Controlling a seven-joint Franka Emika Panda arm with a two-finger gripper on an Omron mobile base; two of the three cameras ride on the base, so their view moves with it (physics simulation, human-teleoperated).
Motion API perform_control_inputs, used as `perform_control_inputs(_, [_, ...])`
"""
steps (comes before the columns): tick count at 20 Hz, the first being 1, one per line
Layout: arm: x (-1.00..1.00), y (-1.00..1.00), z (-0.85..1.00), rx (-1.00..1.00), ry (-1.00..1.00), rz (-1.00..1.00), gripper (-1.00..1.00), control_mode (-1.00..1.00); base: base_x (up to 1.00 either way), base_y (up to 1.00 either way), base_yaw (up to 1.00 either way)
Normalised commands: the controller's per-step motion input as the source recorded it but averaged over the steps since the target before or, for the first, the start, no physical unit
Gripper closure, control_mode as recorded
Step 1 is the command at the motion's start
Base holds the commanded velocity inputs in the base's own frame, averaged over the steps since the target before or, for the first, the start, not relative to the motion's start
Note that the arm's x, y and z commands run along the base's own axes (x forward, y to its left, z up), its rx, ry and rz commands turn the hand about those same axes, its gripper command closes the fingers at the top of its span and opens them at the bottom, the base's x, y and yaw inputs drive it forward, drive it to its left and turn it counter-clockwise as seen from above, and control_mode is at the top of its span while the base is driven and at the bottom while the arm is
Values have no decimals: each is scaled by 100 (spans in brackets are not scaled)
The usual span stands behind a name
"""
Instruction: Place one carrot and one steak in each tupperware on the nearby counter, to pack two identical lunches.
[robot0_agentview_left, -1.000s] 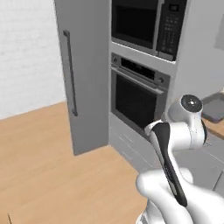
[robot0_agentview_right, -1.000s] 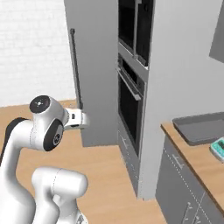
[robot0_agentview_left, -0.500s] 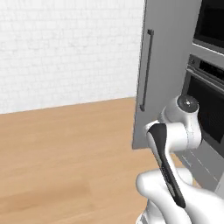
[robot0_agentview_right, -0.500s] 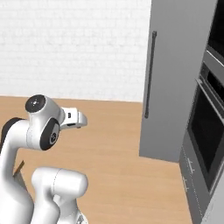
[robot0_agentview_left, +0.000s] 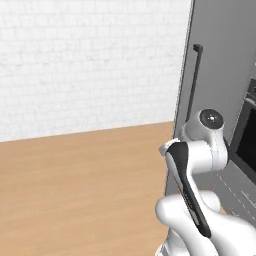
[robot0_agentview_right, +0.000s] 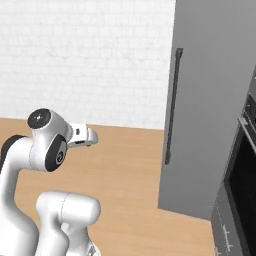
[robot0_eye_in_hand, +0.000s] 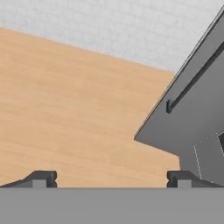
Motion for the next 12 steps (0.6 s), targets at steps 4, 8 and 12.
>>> perform_control_inputs(4, [0,0,0,0,0,0,-100,100,100,59,1])
perform_control_inputs(8, [0,0,0,0,0,0,-100,100,100,48,0])
perform_control_inputs(12, [0,0,0,0,0,0,-100,100,100,27,0])
